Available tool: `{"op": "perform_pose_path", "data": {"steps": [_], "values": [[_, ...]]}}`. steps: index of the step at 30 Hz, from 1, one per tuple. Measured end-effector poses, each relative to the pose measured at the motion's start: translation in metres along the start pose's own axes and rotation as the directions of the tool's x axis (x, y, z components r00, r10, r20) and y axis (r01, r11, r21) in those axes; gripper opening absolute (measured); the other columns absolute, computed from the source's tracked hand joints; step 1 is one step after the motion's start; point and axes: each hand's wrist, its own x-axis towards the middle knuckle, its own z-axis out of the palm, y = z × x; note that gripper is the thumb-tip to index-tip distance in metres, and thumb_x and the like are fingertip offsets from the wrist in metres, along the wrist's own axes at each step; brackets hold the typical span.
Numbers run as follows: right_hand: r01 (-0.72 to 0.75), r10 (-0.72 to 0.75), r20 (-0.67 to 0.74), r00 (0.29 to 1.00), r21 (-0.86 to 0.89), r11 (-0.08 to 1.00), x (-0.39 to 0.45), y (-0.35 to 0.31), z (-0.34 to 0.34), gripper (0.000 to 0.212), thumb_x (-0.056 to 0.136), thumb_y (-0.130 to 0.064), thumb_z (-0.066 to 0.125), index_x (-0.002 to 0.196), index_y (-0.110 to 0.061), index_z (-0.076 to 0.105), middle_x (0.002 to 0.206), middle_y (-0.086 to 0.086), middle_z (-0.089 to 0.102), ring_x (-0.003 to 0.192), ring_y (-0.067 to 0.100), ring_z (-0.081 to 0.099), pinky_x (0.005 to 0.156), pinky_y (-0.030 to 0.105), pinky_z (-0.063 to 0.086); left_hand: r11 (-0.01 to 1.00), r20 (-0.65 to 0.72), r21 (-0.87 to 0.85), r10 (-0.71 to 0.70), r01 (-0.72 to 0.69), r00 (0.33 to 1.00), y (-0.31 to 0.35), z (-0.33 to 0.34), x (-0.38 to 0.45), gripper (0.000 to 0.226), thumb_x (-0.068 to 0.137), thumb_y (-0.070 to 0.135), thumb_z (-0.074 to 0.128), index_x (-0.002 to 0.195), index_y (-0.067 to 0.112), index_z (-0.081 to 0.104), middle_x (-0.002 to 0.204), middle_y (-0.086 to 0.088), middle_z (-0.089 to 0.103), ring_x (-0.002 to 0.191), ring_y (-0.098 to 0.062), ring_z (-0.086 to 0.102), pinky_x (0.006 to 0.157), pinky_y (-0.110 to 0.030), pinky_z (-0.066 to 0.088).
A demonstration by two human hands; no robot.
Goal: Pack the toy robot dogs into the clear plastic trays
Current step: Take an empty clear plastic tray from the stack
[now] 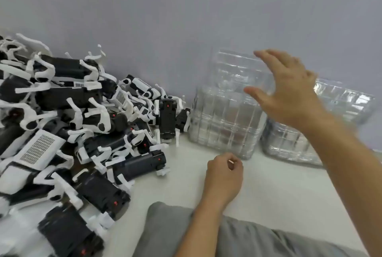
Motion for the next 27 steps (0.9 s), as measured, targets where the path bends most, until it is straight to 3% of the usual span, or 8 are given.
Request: {"op": "perform_pose_path", "data": {"steps": [3,6,10,12,14,19,22,27], "values": [[-0.047,0.045,-0.05,0.998,-0.021,0.999,0.002,-0.007,0.014,0.037,0.093,-0.034,0.067,0.129,-0.03,0.059,0.111,-0.007,0.064,0.122,0.019,0.05,0.095,0.037,0.02,1.0,-0.025,-0.018,0.016,-0.016,1.0,-0.002,-0.002,0.004,0.017,0.095,0.019,0.052,0.086,0.019,0.068,0.087,0.0,0.069,0.081,-0.024,0.069,0.074,-0.036,0.056],[-0.001,0.026,-0.229,0.973,0.107,0.994,-0.011,-0.01,0.0,0.032,0.089,-0.027,0.071,0.12,-0.027,0.065,0.096,-0.006,0.063,0.103,0.017,0.058,0.104,0.039,0.033,0.999,-0.03,-0.026,0.027,-0.027,0.999,-0.003,-0.002,0.004,0.018,0.094,0.019,0.052,0.086,0.019,0.068,0.087,0.0,0.069,0.081,-0.023,0.068,0.07,-0.034,0.055],[0.039,0.064,-0.312,0.948,0.313,0.949,-0.051,-0.006,-0.043,0.033,0.084,-0.043,0.072,0.115,-0.044,0.062,0.088,-0.02,0.065,0.086,-0.001,0.062,0.088,0.01,0.04,0.992,0.029,0.103,0.066,-0.068,0.997,-0.002,0.003,0.001,0.019,0.095,0.022,0.051,0.088,0.02,0.068,0.082,0.003,0.068,0.081,-0.016,0.067,0.067,-0.029,0.051],[-0.024,0.12,-0.195,0.973,0.434,0.9,-0.077,-0.001,-0.063,0.034,0.082,-0.062,0.066,0.114,-0.051,0.06,0.088,-0.02,0.067,0.088,0.0,0.064,0.086,0.009,0.043,0.99,0.014,0.118,0.08,-0.081,0.997,0.001,0.004,-0.001,0.02,0.094,0.018,0.05,0.086,0.02,0.068,0.082,0.002,0.068,0.083,-0.018,0.066,0.068,-0.031,0.051],[-0.171,0.168,0.052,0.984,0.504,0.847,-0.095,0.006,-0.082,0.052,0.073,-0.079,0.063,0.114,-0.047,0.065,0.087,-0.014,0.069,0.086,0.006,0.066,0.082,0.009,0.048,0.998,-0.087,0.032,0.061,-0.058,0.994,0.004,-0.002,0.0,0.022,0.093,0.011,0.05,0.085,0.017,0.069,0.081,-0.001,0.069,0.08,-0.021,0.066,0.066,-0.032,0.052],[-0.362,0.244,0.419,0.875,0.231,0.903,-0.114,0.031,-0.101,0.07,0.042,-0.095,0.063,0.092,-0.046,0.071,0.07,-0.012,0.07,0.064,0.007,0.067,0.059,0.018,0.053,0.968,-0.281,-0.25,-0.048,-0.025,0.958,0.016,-0.034,0.006,0.029,0.094,0.0,0.045,0.082,0.013,0.068,0.075,-0.001,0.068,0.06,-0.011,0.061,0.056,-0.022,0.049],[-0.38,0.275,0.568,0.776,0.072,0.922,-0.114,0.02,-0.072,0.064,0.033,-0.088,0.072,0.09,-0.058,0.067,0.074,-0.024,0.068,0.073,-0.002,0.065,0.062,0.032,0.056,0.964,-0.368,-0.249,-0.001,-0.098,0.93,0.025,-0.054,0.007,0.03,0.093,-0.003,0.045,0.082,0.015,0.066,0.075,-0.001,0.068,0.065,-0.013,0.062,0.061,-0.026,0.05],[-0.39,0.191,0.733,0.653,0.109,0.914,-0.103,-0.014,-0.03,0.049,0.05,-0.064,0.087,0.093,-0.06,0.066,0.092,-0.032,0.062,0.087,-0.013,0.059,0.071,0.019,0.053,0.962,-0.526,-0.028,0.218,-0.273,0.822,0.036,-0.083,0.005,0.025,0.09,-0.002,0.053,0.084,0.019,0.066,0.083,0.001,0.069,0.08,-0.016,0.066,0.074,-0.03,0.054]]}}
